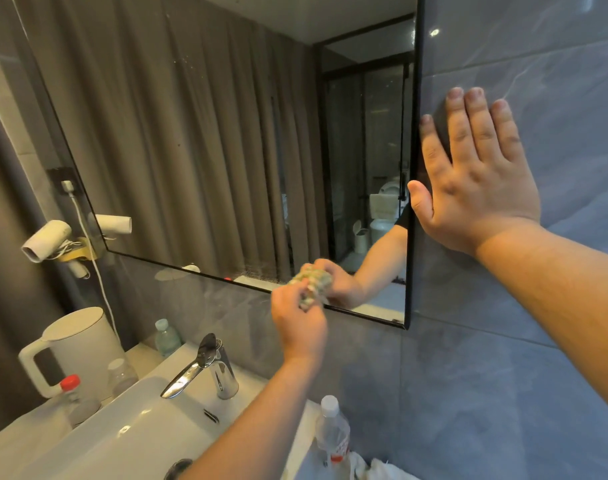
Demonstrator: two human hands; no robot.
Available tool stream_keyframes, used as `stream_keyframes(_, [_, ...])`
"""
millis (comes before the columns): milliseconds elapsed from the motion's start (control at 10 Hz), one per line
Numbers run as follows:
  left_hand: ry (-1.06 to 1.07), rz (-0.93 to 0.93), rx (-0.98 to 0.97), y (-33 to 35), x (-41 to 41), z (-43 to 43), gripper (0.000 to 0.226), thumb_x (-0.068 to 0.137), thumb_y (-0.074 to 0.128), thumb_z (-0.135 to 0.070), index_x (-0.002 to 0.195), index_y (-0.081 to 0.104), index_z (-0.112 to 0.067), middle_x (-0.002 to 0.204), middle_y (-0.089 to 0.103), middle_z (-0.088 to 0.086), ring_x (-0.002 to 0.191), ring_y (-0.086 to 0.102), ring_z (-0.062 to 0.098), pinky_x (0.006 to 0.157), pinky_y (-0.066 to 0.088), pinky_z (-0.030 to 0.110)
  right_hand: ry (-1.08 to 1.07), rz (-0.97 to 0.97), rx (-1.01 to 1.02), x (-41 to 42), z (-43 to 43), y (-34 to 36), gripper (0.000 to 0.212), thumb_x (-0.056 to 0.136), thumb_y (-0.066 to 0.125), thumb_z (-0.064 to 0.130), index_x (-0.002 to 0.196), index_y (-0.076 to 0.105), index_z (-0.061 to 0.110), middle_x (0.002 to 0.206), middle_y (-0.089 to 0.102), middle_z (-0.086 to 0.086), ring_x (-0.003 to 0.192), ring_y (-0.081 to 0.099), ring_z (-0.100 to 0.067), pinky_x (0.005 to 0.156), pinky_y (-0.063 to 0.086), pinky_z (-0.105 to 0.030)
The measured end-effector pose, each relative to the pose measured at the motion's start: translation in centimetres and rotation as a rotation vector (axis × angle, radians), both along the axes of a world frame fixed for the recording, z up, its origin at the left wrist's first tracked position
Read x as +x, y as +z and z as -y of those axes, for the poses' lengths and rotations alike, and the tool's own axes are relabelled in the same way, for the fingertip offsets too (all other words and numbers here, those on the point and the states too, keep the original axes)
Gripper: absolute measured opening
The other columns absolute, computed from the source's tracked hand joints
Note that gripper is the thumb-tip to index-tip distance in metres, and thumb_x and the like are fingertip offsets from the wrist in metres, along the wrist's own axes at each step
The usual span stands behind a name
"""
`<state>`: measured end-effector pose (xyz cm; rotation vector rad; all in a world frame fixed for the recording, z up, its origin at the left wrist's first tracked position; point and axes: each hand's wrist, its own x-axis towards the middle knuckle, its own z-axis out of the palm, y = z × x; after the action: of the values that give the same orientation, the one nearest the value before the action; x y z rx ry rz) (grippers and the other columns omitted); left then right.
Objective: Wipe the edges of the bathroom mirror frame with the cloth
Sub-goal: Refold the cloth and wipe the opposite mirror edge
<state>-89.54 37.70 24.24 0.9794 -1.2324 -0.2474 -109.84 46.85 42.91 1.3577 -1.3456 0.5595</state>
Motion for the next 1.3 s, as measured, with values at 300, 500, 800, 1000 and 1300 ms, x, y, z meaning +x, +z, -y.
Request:
stream_keyframes(300, [0.022, -0.265, 0.253, 1.4, -1.5, -0.2, 0.027, 0.088, 0.062, -0.003, 0.115, 0.059, -0.004, 0.114, 0.043, 0.005, 0.103, 0.051, 0.024, 0.085, 0.036, 0.022, -0.044, -0.015, 0.005, 0.1, -0.1, 0.0, 0.074, 0.096, 0.024, 0.049, 0.155, 0.016, 0.004, 0.161, 0.006, -0.027, 0.150, 0.004, -0.041, 0.122, -0.001, -0.051])
stream_keyframes(500, [-0.073, -0.150, 0.142, -0.6, -8.1, -5.3, 0.034, 0.080, 0.062, -0.010, 0.113, 0.058, -0.004, 0.110, 0.044, -0.001, 0.107, 0.049, 0.031, 0.091, 0.044, 0.045, -0.046, -0.010, 0.009, 0.0, -0.2, 0.0, 0.074, 0.096, 0.025, 0.049, 0.155, 0.017, 0.005, 0.161, 0.006, -0.027, 0.150, 0.004, -0.041, 0.122, -0.002, -0.050])
stream_keyframes(800, [-0.008, -0.198, 0.160, 0.2, -4.1, -1.4, 0.022, 0.081, 0.064, 0.003, 0.103, 0.059, -0.001, 0.104, 0.046, 0.007, 0.100, 0.050, 0.032, 0.086, 0.039, 0.035, -0.017, 0.014, 0.019, 0.2, -0.3, 0.0, 0.074, 0.095, 0.026, 0.049, 0.154, 0.020, 0.005, 0.161, 0.006, -0.026, 0.150, 0.003, -0.039, 0.122, -0.001, -0.050])
stream_keyframes(1000, [0.199, -0.327, 0.347, 1.6, 4.3, 7.1, 0.026, 0.089, 0.057, -0.008, 0.114, 0.060, -0.003, 0.119, 0.053, 0.024, 0.105, 0.055, 0.038, 0.093, 0.042, 0.037, -0.026, 0.009, 0.012, 0.1, -0.3, 0.0, 0.074, 0.096, 0.027, 0.048, 0.154, 0.020, 0.005, 0.161, 0.006, -0.026, 0.151, 0.002, -0.040, 0.122, -0.002, -0.049])
stream_keyframes(1300, [0.220, -0.471, 0.464, 1.9, 8.8, 11.2, 0.024, 0.091, 0.056, -0.014, 0.114, 0.064, -0.009, 0.114, 0.065, 0.010, 0.100, 0.063, 0.029, 0.086, 0.049, 0.034, -0.054, -0.001, 0.026, 0.0, -0.2, -0.1, 0.073, 0.096, 0.027, 0.049, 0.154, 0.019, 0.004, 0.161, 0.007, -0.026, 0.150, 0.004, -0.041, 0.122, -0.001, -0.050])
